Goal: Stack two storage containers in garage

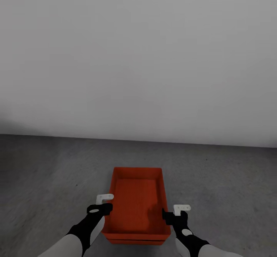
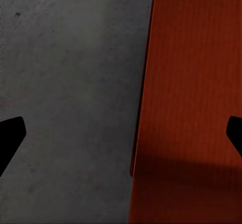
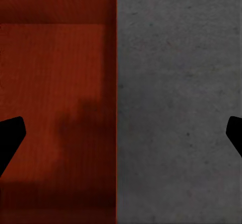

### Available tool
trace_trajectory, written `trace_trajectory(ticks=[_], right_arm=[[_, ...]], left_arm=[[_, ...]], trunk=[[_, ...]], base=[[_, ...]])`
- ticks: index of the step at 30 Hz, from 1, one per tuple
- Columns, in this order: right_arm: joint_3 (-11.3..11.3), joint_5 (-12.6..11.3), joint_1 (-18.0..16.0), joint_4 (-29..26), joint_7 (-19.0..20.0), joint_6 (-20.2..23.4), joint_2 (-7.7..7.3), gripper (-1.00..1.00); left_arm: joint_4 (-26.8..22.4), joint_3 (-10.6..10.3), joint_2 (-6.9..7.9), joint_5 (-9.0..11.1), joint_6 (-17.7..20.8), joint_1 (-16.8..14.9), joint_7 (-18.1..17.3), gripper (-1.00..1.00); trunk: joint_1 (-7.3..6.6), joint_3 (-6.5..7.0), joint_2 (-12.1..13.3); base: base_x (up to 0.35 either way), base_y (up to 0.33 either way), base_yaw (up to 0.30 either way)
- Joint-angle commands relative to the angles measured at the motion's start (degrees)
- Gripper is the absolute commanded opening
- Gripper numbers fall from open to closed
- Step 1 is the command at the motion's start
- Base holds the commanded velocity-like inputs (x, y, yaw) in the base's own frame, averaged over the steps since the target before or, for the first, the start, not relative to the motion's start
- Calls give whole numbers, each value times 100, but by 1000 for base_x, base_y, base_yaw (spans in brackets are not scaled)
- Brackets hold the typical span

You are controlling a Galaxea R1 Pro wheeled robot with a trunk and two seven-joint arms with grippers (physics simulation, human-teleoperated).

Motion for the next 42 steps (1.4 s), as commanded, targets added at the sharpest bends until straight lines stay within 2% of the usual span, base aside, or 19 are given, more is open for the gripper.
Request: trace_trajectory(ticks=[1,42], right_arm=[[49,-39,-3,3,-25,-14,1,100],[49,-39,-3,3,-25,-14,10,100]], left_arm=[[-11,-41,3,57,30,0,38,100],[9,-40,12,61,30,0,29,100]], trunk=[[-23,14,39],[-923,750,1684]], base=[[0,0,0],[0,0,0]])
